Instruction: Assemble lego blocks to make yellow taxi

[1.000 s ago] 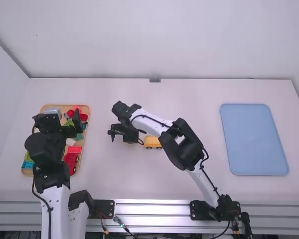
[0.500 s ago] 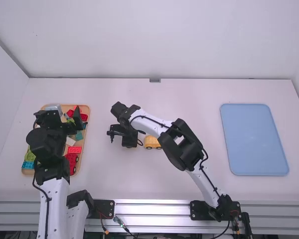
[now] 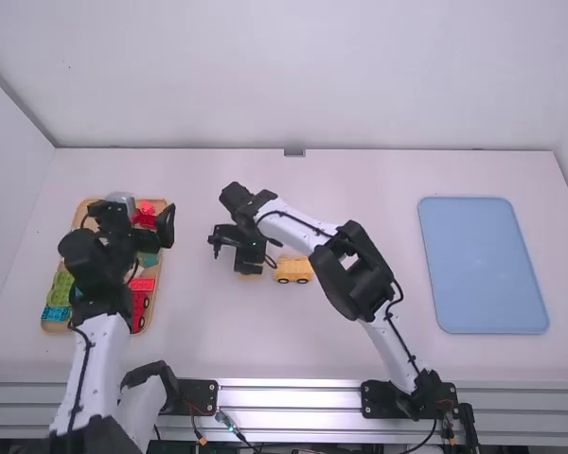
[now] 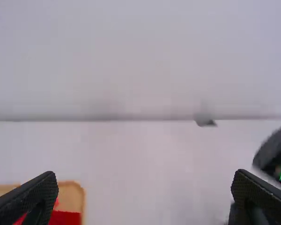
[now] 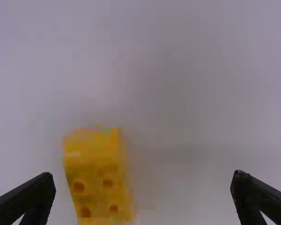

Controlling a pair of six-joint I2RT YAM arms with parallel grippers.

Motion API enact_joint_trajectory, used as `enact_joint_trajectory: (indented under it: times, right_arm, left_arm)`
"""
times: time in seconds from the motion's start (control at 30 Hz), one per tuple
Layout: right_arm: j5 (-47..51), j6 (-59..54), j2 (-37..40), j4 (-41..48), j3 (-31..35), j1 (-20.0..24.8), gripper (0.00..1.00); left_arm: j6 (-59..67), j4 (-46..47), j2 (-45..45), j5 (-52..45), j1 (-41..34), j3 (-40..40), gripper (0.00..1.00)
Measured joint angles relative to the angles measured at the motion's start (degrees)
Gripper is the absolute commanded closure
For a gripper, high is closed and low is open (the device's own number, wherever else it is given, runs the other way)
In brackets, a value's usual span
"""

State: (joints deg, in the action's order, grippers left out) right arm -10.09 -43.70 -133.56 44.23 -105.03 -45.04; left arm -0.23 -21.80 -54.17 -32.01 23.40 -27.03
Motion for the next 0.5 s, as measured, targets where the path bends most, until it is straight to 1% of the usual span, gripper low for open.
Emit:
enact_joint_trajectory:
  times: [0.13,0.23,0.3,0.4,0.43,0.47,0.5]
  right_arm:
    - [-4.8,0.0,5.7,2.2,0.0,5.3,0.01]
    - [-9.0,-0.9,10.5,3.8,0.0,9.6,0.01]
    - [-11.7,-1.6,13.1,2.1,0.8,12.0,0.01]
    - [-14.3,-1.6,16.9,-3.6,5.6,14.2,0.01]
    - [-15.2,-1.0,19.1,-7.2,9.7,15.0,0.01]
    - [-15.5,-0.7,19.9,-8.7,11.5,15.3,0.01]
    - [-16.1,0.0,21.5,-12.3,15.2,15.7,0.01]
  left_arm:
    - [6.2,2.3,-10.3,-8.0,0.0,-2.1,0.01]
    - [12.2,6.4,-16.6,-14.1,-0.1,-5.2,0.01]
    - [17.7,11.3,-20.4,-17.7,-0.7,-7.9,0.01]
    - [27.1,19.2,-25.4,-20.9,-2.4,-11.6,0.01]
    - [32.1,22.5,-27.7,-21.9,-4.0,-13.1,0.01]
    - [34.5,23.9,-28.9,-22.3,-4.9,-13.8,0.01]
    - [38.5,25.9,-30.7,-22.8,-6.6,-14.8,0.01]
